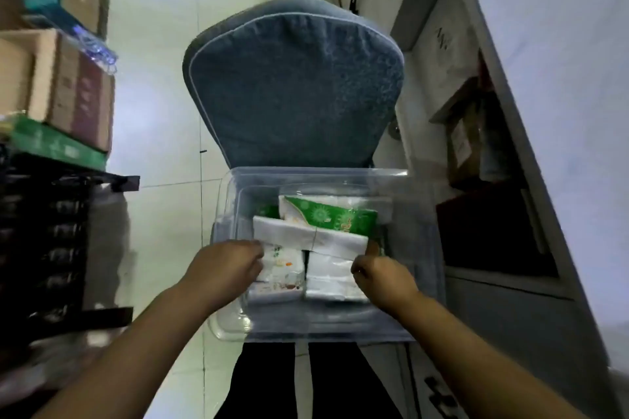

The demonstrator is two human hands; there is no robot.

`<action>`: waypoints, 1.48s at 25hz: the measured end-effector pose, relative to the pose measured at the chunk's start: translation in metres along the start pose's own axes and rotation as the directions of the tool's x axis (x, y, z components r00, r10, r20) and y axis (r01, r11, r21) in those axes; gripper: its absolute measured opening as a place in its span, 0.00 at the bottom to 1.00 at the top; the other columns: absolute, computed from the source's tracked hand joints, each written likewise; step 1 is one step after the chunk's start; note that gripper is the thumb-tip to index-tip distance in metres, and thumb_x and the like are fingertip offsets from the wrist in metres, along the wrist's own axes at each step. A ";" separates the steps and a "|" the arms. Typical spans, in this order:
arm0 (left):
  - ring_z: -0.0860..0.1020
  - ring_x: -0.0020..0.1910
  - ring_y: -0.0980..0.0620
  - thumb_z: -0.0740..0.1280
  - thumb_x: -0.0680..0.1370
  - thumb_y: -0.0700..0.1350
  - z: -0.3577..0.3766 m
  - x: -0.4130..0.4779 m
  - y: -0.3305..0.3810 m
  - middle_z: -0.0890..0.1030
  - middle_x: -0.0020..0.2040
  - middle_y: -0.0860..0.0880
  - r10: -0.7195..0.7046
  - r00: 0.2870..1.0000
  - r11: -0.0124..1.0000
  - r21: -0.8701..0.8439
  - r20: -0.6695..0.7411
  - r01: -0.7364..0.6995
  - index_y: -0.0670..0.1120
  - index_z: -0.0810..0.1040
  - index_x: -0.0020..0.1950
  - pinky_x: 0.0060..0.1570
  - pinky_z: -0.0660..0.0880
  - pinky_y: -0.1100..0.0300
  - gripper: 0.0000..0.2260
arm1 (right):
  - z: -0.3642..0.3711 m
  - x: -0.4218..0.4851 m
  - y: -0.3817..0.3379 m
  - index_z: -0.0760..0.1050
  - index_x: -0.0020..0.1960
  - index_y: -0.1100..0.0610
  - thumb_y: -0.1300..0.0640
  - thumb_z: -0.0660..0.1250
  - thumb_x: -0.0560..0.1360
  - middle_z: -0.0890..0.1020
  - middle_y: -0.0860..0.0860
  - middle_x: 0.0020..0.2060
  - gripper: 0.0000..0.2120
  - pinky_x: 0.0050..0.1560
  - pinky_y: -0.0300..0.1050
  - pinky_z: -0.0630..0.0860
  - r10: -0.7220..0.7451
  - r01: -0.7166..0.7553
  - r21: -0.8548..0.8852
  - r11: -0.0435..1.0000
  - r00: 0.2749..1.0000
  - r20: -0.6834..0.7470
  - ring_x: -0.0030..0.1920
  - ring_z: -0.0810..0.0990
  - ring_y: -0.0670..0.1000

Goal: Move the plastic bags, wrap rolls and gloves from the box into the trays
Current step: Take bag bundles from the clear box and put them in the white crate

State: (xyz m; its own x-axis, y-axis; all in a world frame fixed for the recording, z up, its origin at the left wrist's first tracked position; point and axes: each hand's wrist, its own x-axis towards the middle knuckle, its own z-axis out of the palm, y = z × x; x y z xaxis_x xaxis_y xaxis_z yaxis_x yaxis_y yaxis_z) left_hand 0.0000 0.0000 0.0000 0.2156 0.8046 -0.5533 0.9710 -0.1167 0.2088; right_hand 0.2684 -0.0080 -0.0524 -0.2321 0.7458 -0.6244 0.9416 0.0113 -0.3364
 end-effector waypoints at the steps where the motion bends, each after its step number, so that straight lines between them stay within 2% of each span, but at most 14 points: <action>1: 0.79 0.46 0.48 0.60 0.76 0.50 0.008 0.007 0.003 0.83 0.50 0.50 -0.022 1.000 0.999 -0.027 0.010 0.023 0.52 0.77 0.51 0.40 0.74 0.58 0.09 | 0.002 0.016 0.007 0.78 0.52 0.53 0.57 0.59 0.76 0.83 0.56 0.50 0.10 0.43 0.48 0.76 -0.002 0.002 -0.019 1.000 1.000 0.015 0.49 0.80 0.61; 4: 0.79 0.48 0.48 0.61 0.76 0.51 0.032 0.025 0.011 0.83 0.51 0.50 -0.080 0.995 0.990 -0.124 -0.060 0.072 0.54 0.77 0.54 0.39 0.72 0.58 0.10 | 0.011 0.070 0.024 0.78 0.54 0.54 0.60 0.59 0.76 0.82 0.57 0.53 0.12 0.48 0.50 0.78 0.001 0.001 -0.074 0.997 1.000 0.029 0.50 0.80 0.61; 6: 0.79 0.51 0.48 0.61 0.77 0.51 0.049 0.029 0.010 0.83 0.54 0.51 -0.124 0.988 0.975 -0.194 -0.089 0.105 0.54 0.77 0.57 0.42 0.73 0.58 0.11 | 0.023 0.100 0.026 0.73 0.63 0.55 0.63 0.58 0.75 0.78 0.59 0.60 0.17 0.55 0.52 0.77 -0.029 0.033 -0.101 0.994 0.999 0.043 0.56 0.78 0.61; 10: 0.79 0.54 0.50 0.61 0.77 0.51 0.091 0.033 0.002 0.82 0.56 0.52 -0.182 0.983 0.942 -0.292 -0.024 0.167 0.55 0.76 0.59 0.47 0.74 0.58 0.12 | 0.057 0.151 0.024 0.63 0.70 0.61 0.64 0.58 0.75 0.69 0.61 0.67 0.23 0.63 0.50 0.68 -0.142 0.147 -0.180 0.973 0.989 0.039 0.65 0.69 0.60; 14: 0.79 0.52 0.51 0.60 0.77 0.51 0.114 0.034 -0.009 0.82 0.54 0.53 -0.178 0.984 0.934 -0.314 0.011 0.172 0.55 0.76 0.58 0.46 0.74 0.58 0.11 | 0.087 0.166 0.017 0.71 0.62 0.58 0.52 0.63 0.74 0.74 0.58 0.60 0.18 0.57 0.51 0.69 -0.166 0.162 -0.278 0.947 0.986 0.009 0.61 0.69 0.59; 18: 0.80 0.50 0.49 0.62 0.76 0.50 0.118 0.038 -0.014 0.84 0.51 0.51 -0.184 0.982 0.936 -0.312 -0.046 0.161 0.53 0.78 0.56 0.45 0.75 0.56 0.11 | 0.096 0.159 0.013 0.74 0.60 0.57 0.55 0.62 0.74 0.77 0.56 0.56 0.15 0.50 0.47 0.70 -0.126 0.109 -0.215 0.970 0.990 -0.067 0.58 0.72 0.57; 21: 0.80 0.50 0.48 0.66 0.74 0.48 0.110 0.045 -0.014 0.83 0.52 0.50 -0.160 0.983 0.963 -0.233 -0.090 0.136 0.52 0.79 0.57 0.48 0.75 0.55 0.12 | 0.084 0.139 0.001 0.78 0.48 0.60 0.57 0.63 0.73 0.80 0.57 0.48 0.09 0.41 0.46 0.72 -0.163 0.146 -0.151 0.978 0.981 -0.103 0.50 0.77 0.59; 23: 0.80 0.51 0.45 0.73 0.68 0.45 0.096 0.055 -0.008 0.83 0.52 0.47 -0.100 0.988 0.988 -0.132 -0.118 0.084 0.49 0.79 0.56 0.50 0.77 0.53 0.17 | 0.065 0.120 -0.005 0.77 0.38 0.60 0.60 0.68 0.68 0.80 0.57 0.38 0.03 0.33 0.45 0.72 -0.262 0.234 -0.182 0.955 0.954 -0.148 0.40 0.79 0.60; 26: 0.81 0.53 0.45 0.80 0.56 0.43 0.072 0.074 0.005 0.84 0.52 0.46 0.101 0.970 0.995 0.021 -0.223 -0.099 0.47 0.81 0.54 0.53 0.77 0.52 0.27 | 0.030 0.093 -0.012 0.75 0.32 0.58 0.59 0.72 0.64 0.78 0.54 0.31 0.06 0.28 0.45 0.72 -0.398 0.350 -0.249 0.903 0.899 -0.181 0.32 0.77 0.59; 28: 0.81 0.51 0.47 0.77 0.60 0.46 0.058 0.085 0.014 0.84 0.50 0.49 0.153 0.979 0.987 0.073 -0.137 -0.144 0.50 0.81 0.52 0.51 0.76 0.56 0.21 | 0.010 0.084 -0.016 0.75 0.34 0.56 0.57 0.72 0.65 0.78 0.53 0.31 0.06 0.29 0.45 0.73 -0.449 0.396 -0.277 0.876 0.878 -0.167 0.32 0.77 0.57; 30: 0.80 0.47 0.47 0.68 0.69 0.47 0.050 0.093 0.019 0.84 0.48 0.50 0.044 0.997 0.999 0.021 -0.061 -0.043 0.52 0.79 0.52 0.43 0.73 0.58 0.11 | -0.002 0.084 -0.014 0.77 0.37 0.56 0.54 0.71 0.67 0.78 0.53 0.32 0.05 0.31 0.45 0.73 -0.474 0.415 -0.281 0.866 0.859 -0.192 0.33 0.77 0.56; 32: 0.80 0.43 0.47 0.64 0.73 0.46 0.049 0.092 0.014 0.83 0.44 0.49 -0.055 0.996 0.998 -0.004 -0.071 0.055 0.52 0.78 0.50 0.36 0.69 0.58 0.07 | -0.005 0.096 -0.005 0.78 0.41 0.57 0.51 0.66 0.71 0.80 0.55 0.35 0.09 0.35 0.47 0.74 -0.429 0.389 -0.189 0.902 0.859 -0.279 0.36 0.77 0.58; 34: 0.80 0.40 0.46 0.62 0.74 0.45 0.045 0.087 0.002 0.81 0.40 0.49 -0.134 0.988 0.987 0.076 -0.083 0.140 0.50 0.76 0.47 0.34 0.66 0.59 0.05 | -0.001 0.119 0.008 0.78 0.48 0.60 0.52 0.59 0.76 0.81 0.59 0.42 0.14 0.43 0.51 0.75 -0.235 0.264 0.030 0.964 0.899 -0.369 0.44 0.78 0.60; 37: 0.79 0.38 0.45 0.61 0.75 0.44 0.041 0.079 -0.020 0.76 0.37 0.49 -0.261 0.959 0.957 0.101 -0.107 0.272 0.49 0.73 0.47 0.34 0.65 0.60 0.03 | 0.019 0.158 0.022 0.73 0.62 0.61 0.54 0.58 0.79 0.77 0.60 0.58 0.16 0.57 0.52 0.70 -0.076 0.080 0.014 0.997 0.979 -0.190 0.58 0.74 0.61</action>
State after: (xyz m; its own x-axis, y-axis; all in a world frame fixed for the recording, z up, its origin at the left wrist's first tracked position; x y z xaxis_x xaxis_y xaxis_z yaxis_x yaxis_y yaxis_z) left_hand 0.0012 0.0419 -0.0806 -0.0575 0.8646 -0.4991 0.9983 0.0479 -0.0319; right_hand 0.2477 0.0977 -0.1718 -0.2523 0.8556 -0.4521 0.9167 0.0617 -0.3948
